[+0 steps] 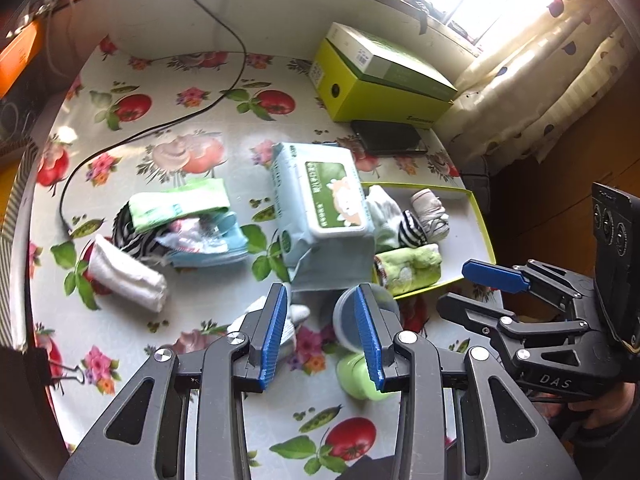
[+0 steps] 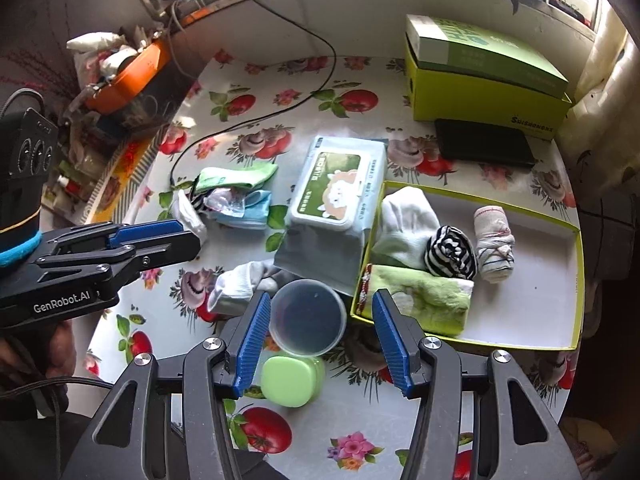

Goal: Organize soft objects
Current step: 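Move both tools back to the pile and reach the left tool toward a white sock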

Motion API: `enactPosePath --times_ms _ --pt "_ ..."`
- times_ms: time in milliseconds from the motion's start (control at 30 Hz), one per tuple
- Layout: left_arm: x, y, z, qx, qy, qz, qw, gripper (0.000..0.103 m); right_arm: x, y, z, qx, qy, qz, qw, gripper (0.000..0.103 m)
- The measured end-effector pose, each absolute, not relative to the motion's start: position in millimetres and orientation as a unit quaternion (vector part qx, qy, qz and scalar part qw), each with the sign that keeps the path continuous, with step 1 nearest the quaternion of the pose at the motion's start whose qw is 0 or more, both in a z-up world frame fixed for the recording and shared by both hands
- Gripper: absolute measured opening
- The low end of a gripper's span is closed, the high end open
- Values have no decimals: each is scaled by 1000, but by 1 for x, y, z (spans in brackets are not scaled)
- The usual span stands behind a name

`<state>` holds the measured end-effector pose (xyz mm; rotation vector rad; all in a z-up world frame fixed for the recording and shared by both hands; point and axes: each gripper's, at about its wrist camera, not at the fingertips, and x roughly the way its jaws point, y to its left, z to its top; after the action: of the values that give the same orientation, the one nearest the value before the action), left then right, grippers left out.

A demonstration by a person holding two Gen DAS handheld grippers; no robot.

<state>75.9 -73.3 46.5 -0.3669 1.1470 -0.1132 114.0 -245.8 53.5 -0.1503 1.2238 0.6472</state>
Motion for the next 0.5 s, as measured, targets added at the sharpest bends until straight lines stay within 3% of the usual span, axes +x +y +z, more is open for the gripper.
enactPosePath --times_ms 500 --pt "44 -45 39 -198 540 -28 817 36 90 -217 61 -98 564 317 756 53"
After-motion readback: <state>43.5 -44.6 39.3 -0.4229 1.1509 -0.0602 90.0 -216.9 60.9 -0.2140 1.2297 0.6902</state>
